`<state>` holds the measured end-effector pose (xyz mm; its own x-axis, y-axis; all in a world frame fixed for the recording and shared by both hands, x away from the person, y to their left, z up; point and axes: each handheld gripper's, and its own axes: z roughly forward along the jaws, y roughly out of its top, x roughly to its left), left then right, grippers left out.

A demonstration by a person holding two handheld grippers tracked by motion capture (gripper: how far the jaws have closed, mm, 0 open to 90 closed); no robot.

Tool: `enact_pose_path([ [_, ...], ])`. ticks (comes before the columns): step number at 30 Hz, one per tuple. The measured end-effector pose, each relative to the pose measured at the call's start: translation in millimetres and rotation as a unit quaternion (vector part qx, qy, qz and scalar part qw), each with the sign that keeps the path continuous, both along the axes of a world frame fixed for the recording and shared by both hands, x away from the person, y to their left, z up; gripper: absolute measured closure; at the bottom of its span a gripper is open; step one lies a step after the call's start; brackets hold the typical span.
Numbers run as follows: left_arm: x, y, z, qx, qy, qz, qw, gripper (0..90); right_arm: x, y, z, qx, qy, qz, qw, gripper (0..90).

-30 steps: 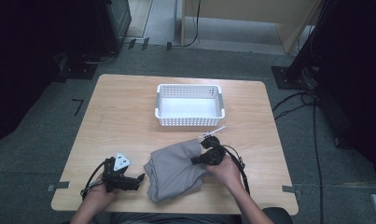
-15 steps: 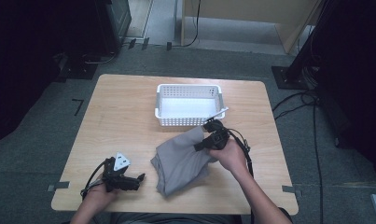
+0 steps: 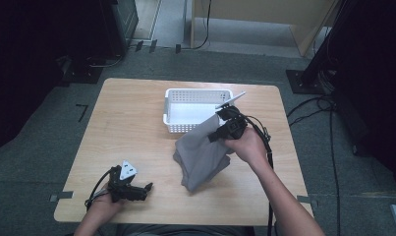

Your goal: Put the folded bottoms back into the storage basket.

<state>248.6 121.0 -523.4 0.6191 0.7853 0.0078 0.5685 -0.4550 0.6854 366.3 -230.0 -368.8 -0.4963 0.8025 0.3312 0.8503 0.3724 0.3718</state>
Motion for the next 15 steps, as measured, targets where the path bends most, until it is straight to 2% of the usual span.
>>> enact_pose_path([
  [6, 0.0, 0.0, 0.0, 0.0, 0.0, 0.0, 1.0, 0.0, 6.3, 5.9, 29.4, -0.027, -0.014, 0.007, 0.9995, 77.4],
  [15, 0.0, 0.4, 0.3, 0.002, 0.002, -0.002, 1.0, 0.0, 13.1, 13.6, 74.6, -0.053, -0.025, 0.011, 0.9982, 77.3],
])
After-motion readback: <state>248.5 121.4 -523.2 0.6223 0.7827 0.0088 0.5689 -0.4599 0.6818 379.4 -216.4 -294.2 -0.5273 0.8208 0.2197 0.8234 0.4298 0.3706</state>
